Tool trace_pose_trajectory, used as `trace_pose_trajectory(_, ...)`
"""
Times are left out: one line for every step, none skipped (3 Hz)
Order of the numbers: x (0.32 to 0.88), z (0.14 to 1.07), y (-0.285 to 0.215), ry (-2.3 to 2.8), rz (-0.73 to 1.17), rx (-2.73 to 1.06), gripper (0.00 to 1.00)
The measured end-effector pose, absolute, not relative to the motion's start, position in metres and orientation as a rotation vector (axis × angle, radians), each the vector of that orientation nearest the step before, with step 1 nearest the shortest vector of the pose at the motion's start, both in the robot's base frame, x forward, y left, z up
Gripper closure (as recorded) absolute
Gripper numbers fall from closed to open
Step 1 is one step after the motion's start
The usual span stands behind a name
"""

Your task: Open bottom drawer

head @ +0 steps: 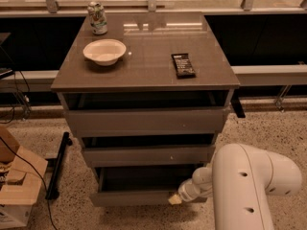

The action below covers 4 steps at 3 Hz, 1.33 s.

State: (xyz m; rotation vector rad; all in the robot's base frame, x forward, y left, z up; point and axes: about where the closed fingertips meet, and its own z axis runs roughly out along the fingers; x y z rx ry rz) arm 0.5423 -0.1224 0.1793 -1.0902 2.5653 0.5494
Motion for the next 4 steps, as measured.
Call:
trace_pose_trajectory(0.539, 0.182, -0.123, 2.572, 0.555, -1.087, 0.40)
trace_pose_trajectory(0.504, 0.178, -0.128, 2.631, 0.611, -1.058, 0.16)
trace_pose_trajectory(0.504, 0.178, -0.128, 2.631, 0.611, -1.058, 0.00)
trace_pose_trajectory(0.504, 0.178, -0.128, 2.631, 0.611, -1.058, 0.00)
